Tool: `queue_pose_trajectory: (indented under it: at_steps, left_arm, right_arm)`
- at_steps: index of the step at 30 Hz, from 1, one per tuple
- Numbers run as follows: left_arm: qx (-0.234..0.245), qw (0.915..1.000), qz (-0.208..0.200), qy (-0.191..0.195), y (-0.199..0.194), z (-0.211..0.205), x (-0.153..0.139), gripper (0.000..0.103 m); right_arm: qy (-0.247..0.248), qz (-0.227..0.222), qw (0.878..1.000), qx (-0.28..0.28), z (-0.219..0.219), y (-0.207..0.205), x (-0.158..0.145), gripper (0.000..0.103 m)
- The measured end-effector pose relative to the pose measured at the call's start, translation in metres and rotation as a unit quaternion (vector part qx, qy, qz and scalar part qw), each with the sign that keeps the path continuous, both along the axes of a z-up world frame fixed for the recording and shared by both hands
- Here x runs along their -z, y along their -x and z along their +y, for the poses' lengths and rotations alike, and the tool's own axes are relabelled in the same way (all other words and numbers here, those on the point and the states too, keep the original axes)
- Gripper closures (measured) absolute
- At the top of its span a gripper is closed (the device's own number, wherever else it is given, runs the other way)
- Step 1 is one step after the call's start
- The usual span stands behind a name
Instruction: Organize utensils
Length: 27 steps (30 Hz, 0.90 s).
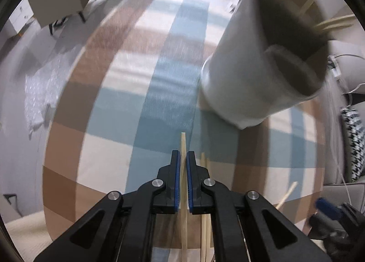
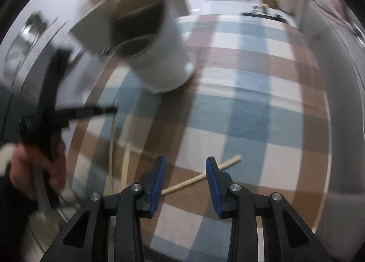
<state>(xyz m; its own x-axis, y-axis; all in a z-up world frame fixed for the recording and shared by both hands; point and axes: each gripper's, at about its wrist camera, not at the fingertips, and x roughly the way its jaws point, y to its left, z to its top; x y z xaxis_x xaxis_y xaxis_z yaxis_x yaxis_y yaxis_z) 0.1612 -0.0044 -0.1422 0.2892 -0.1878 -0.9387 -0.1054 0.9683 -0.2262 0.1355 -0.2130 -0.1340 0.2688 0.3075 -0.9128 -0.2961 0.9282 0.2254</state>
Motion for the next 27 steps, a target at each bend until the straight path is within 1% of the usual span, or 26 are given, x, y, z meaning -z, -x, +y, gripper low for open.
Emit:
queue_pose_trajectory:
  at_steps: [2,3,5,7,8,9,11,12,13,16,18,19,21,23,24,27]
  left_arm:
    - [0.005,0.9997,-0.021,0.015,0.007,0.006,-0.014,0.102]
    - [0.008,0.9994,-0.026,0.021,0.008,0.009,-0.019,0.102]
    - [0.016,0.9984,-0.043,0.033,0.015,0.013,-0.031,0.102]
    - [0.022,0.9975,-0.055,0.040,0.019,0.013,-0.039,0.102]
    - [0.023,0.9970,-0.059,0.044,0.020,0.016,-0.042,0.102]
    - [0.023,0.9968,-0.062,0.046,0.018,0.016,-0.042,0.102]
    - [0.021,0.9961,-0.064,0.057,0.014,0.025,-0.043,0.102]
    - [0.021,0.9958,-0.065,0.060,0.012,0.026,-0.042,0.102]
    - [0.021,0.9957,-0.067,0.060,0.011,0.027,-0.042,0.102]
    - [0.013,0.9956,-0.054,0.076,0.009,0.032,-0.036,0.102]
    - [0.013,0.9960,-0.056,0.069,0.010,0.034,-0.038,0.102]
    - [0.010,0.9959,-0.056,0.070,0.010,0.036,-0.039,0.102]
    - [0.004,0.9955,-0.053,0.078,0.010,0.040,-0.040,0.102]
    - [0.003,0.9957,-0.052,0.076,0.010,0.043,-0.039,0.102]
    - [0.002,0.9958,-0.050,0.076,0.010,0.045,-0.038,0.102]
    - [0.002,0.9960,-0.049,0.074,0.009,0.049,-0.033,0.102]
  right_arm:
    - [0.020,0.001,0.999,-0.050,0.018,0.001,0.003,0.065]
    - [0.035,0.002,0.996,-0.086,0.030,0.003,0.005,0.065]
    - [0.056,0.005,0.989,-0.136,0.047,0.006,0.009,0.065]
    - [0.083,0.006,0.977,-0.198,0.065,0.013,0.014,0.065]
    - [0.103,-0.007,0.968,-0.228,0.073,0.019,0.016,0.065]
    - [0.116,-0.017,0.963,-0.244,0.077,0.022,0.017,0.065]
    - [0.131,-0.009,0.951,-0.281,0.085,0.029,0.026,0.066]
    - [0.137,0.001,0.942,-0.306,0.090,0.032,0.032,0.066]
    - [0.147,0.010,0.931,-0.334,0.095,0.037,0.040,0.066]
    - [0.178,0.032,0.894,-0.410,0.112,0.052,0.060,0.066]
    - [0.194,0.037,0.869,-0.454,0.122,0.061,0.070,0.065]
    - [0.201,0.036,0.858,-0.470,0.126,0.065,0.074,0.065]
    - [0.203,0.042,0.845,-0.493,0.132,0.069,0.079,0.065]
    - [0.208,0.041,0.836,-0.507,0.138,0.070,0.083,0.065]
    - [0.203,0.044,0.834,-0.511,0.142,0.070,0.084,0.065]
    - [0.183,0.052,0.835,-0.517,0.149,0.068,0.089,0.066]
